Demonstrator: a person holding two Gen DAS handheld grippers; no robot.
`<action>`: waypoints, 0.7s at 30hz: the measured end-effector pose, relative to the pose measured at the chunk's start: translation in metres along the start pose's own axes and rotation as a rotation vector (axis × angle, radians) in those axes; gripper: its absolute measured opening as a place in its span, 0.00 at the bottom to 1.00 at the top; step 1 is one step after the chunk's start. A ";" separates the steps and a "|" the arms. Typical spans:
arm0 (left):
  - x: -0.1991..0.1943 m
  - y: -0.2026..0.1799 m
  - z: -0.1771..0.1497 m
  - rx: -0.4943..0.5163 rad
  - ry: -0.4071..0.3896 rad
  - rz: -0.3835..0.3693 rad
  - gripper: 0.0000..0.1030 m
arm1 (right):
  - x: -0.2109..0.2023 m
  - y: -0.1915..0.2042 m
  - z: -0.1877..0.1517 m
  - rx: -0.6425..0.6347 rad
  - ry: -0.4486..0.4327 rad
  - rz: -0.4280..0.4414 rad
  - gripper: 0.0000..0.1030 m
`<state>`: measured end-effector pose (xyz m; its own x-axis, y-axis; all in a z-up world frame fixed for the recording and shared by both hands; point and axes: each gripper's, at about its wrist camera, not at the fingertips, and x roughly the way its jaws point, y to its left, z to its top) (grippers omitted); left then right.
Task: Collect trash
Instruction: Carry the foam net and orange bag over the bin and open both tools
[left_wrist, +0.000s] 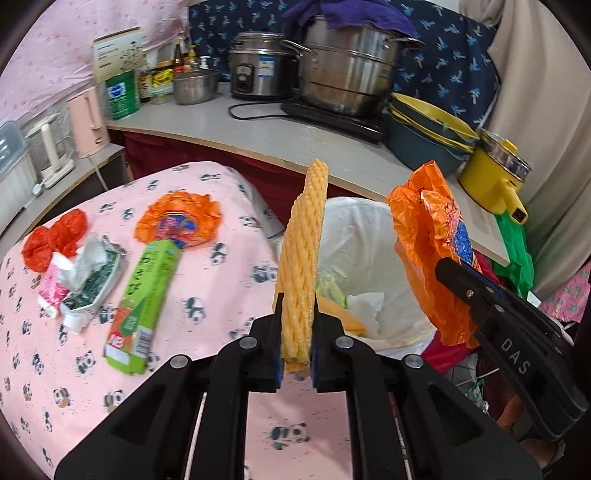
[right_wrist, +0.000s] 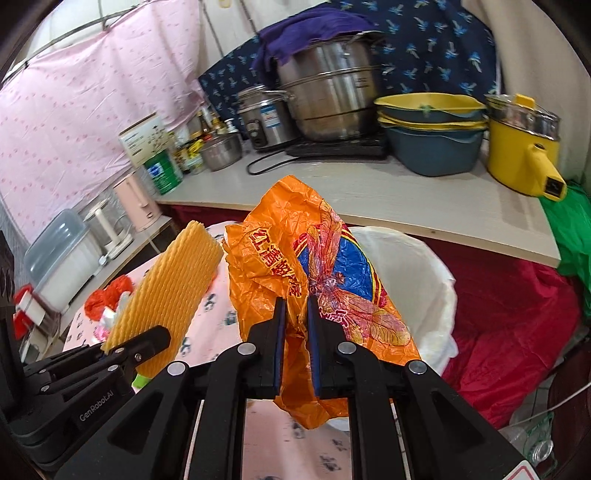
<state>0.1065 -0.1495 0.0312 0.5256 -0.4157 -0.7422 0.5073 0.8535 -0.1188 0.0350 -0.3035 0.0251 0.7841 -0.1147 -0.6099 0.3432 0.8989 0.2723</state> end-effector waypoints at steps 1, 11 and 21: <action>0.004 -0.006 0.001 0.012 0.006 -0.006 0.09 | 0.000 -0.007 0.000 0.011 -0.001 -0.009 0.11; 0.044 -0.042 0.007 0.054 0.076 -0.084 0.09 | 0.008 -0.054 -0.001 0.085 0.004 -0.064 0.11; 0.077 -0.052 0.016 0.046 0.104 -0.118 0.11 | 0.025 -0.070 -0.002 0.112 0.027 -0.091 0.11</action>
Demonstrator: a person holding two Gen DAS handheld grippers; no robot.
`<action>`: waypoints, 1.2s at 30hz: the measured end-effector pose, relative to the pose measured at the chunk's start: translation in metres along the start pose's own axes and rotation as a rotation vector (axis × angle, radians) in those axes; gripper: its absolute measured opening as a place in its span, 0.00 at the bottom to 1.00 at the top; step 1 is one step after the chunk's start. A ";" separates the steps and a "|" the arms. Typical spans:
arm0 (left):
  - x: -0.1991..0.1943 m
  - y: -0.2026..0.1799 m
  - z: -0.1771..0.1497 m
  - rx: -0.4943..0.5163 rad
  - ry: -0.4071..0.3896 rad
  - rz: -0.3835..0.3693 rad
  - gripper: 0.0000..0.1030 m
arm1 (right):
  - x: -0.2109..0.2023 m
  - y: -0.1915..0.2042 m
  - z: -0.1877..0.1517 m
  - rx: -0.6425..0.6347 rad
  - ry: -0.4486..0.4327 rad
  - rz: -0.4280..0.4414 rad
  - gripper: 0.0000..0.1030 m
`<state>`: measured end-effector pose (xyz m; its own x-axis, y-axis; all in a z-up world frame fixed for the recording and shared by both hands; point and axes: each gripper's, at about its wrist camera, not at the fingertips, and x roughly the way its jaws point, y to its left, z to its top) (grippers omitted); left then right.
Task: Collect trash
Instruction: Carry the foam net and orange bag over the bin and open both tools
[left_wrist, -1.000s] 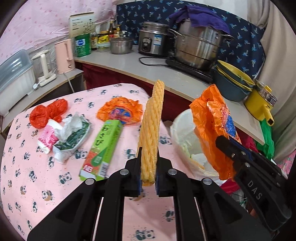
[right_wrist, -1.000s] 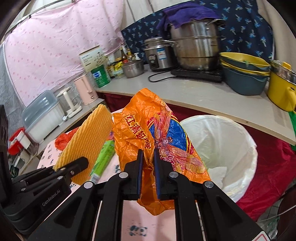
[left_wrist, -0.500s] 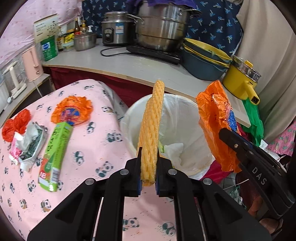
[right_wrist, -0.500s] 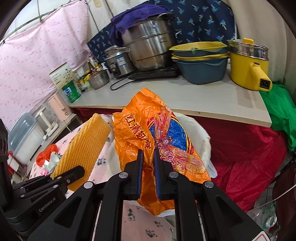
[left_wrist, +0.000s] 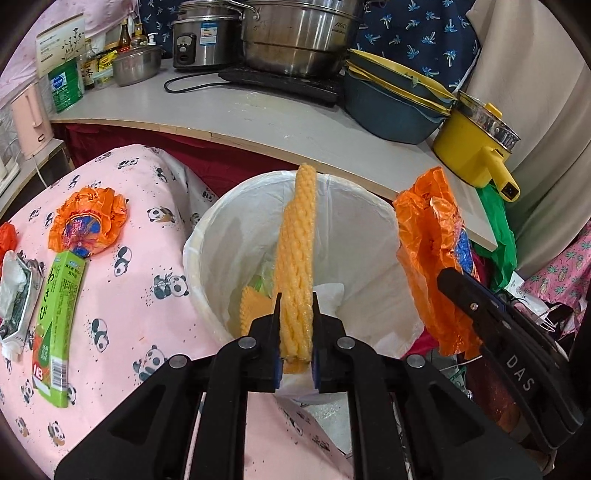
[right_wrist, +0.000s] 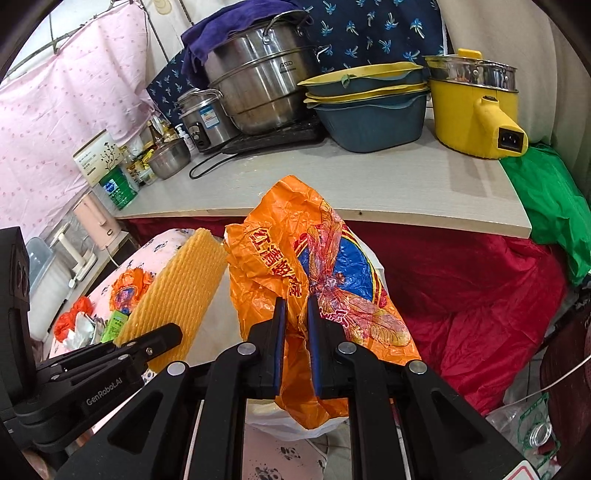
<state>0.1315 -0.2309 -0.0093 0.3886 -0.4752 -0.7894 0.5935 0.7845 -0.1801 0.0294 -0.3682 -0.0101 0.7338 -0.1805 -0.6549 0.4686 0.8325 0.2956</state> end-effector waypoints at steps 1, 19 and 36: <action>0.002 0.001 0.001 -0.005 0.001 0.001 0.15 | 0.002 0.000 0.000 0.001 0.002 -0.001 0.11; 0.001 0.044 0.002 -0.102 -0.023 0.056 0.43 | 0.029 0.021 0.003 -0.039 0.033 0.020 0.17; -0.026 0.068 -0.009 -0.128 -0.074 0.110 0.47 | 0.030 0.058 0.006 -0.093 0.018 0.044 0.33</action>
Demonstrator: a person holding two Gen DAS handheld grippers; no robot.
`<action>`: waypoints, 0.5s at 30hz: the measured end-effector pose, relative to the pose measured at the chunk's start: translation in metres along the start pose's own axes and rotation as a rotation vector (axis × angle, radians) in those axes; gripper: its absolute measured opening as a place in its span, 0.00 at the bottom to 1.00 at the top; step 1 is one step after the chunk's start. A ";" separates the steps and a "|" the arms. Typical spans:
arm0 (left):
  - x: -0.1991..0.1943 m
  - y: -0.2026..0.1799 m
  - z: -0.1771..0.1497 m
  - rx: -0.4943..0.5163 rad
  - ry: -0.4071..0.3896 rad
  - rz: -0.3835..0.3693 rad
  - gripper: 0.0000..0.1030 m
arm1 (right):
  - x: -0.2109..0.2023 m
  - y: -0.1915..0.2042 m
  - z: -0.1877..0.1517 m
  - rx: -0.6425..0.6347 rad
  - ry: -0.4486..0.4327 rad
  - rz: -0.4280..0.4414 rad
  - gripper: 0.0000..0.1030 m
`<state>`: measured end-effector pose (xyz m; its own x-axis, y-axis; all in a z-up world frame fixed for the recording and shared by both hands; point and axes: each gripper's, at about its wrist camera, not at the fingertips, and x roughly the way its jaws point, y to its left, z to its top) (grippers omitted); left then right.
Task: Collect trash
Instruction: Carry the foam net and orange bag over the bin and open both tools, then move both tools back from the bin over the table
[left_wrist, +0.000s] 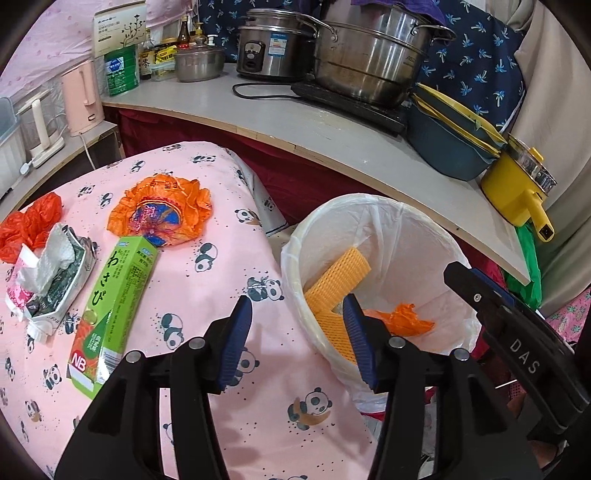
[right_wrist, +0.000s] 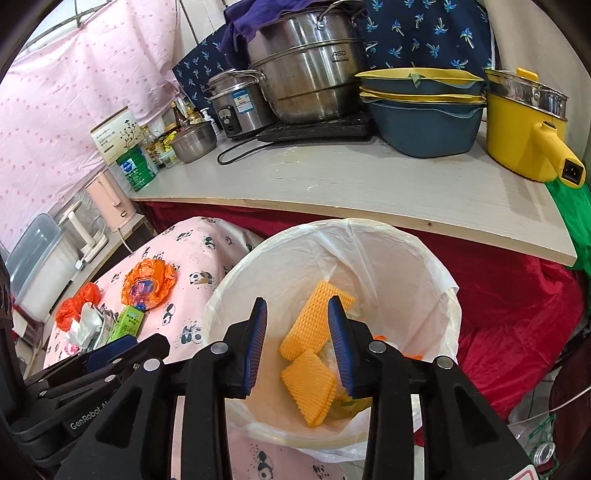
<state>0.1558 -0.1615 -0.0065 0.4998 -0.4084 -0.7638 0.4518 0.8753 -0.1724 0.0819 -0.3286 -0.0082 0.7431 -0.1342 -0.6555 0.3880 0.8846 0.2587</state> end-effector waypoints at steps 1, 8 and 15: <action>-0.002 0.002 -0.001 -0.003 -0.001 0.000 0.47 | -0.001 0.003 0.000 -0.004 0.001 0.002 0.33; -0.017 0.017 -0.007 -0.026 -0.015 0.015 0.47 | -0.013 0.022 -0.001 -0.025 -0.013 0.022 0.36; -0.035 0.038 -0.015 -0.054 -0.035 0.033 0.47 | -0.023 0.049 -0.006 -0.069 -0.019 0.048 0.39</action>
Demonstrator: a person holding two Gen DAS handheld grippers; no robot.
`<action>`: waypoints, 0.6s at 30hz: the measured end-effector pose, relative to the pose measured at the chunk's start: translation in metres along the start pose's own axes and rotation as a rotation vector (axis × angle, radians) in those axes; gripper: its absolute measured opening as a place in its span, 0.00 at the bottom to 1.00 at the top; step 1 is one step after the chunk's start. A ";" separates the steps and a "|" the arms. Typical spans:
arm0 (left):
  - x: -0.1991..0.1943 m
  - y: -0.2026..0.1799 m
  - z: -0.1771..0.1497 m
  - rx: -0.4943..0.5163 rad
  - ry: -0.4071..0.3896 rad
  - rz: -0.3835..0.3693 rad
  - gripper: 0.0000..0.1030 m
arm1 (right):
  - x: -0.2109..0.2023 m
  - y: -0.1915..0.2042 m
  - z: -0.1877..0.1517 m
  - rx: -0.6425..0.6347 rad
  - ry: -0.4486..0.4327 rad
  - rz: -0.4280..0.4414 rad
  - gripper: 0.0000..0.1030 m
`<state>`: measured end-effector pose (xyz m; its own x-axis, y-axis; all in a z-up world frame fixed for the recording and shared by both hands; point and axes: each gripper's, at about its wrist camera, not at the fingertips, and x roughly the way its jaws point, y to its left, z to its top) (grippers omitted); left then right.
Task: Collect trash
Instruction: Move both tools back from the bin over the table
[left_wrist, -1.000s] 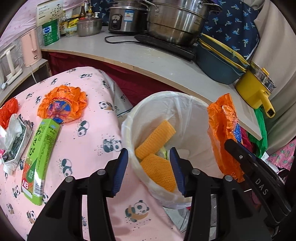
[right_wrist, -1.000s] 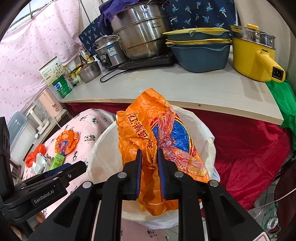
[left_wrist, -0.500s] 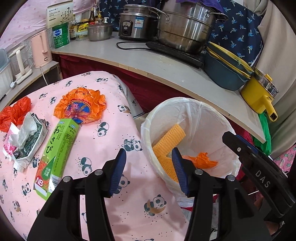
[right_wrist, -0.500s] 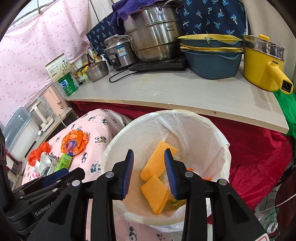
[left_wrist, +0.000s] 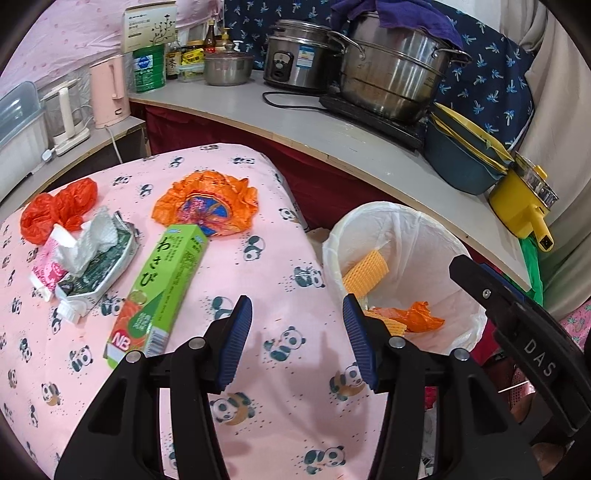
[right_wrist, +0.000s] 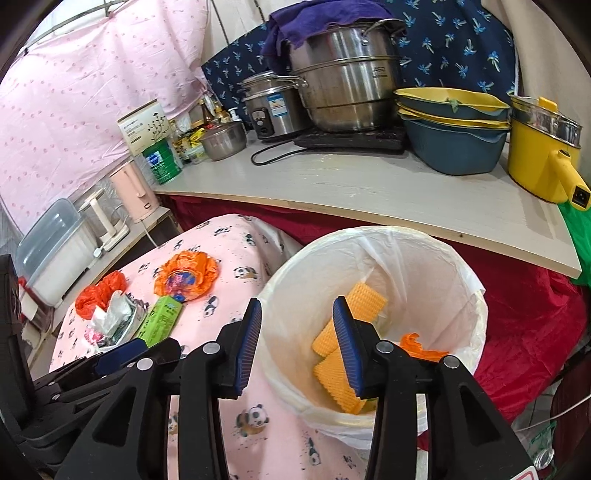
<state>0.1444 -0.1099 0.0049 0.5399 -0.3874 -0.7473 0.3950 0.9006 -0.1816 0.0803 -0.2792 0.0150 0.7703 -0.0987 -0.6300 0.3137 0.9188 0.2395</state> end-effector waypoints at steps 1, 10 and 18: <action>-0.002 0.003 -0.001 -0.005 -0.002 0.003 0.47 | -0.001 0.004 -0.001 -0.007 0.001 0.004 0.39; -0.027 0.039 -0.012 -0.044 -0.030 0.052 0.47 | -0.010 0.042 -0.010 -0.061 0.011 0.043 0.40; -0.043 0.070 -0.021 -0.070 -0.042 0.092 0.47 | -0.007 0.072 -0.022 -0.103 0.040 0.073 0.40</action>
<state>0.1332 -0.0258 0.0111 0.6030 -0.3089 -0.7355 0.2899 0.9438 -0.1587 0.0848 -0.2039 0.0205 0.7656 -0.0164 -0.6431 0.1968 0.9577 0.2099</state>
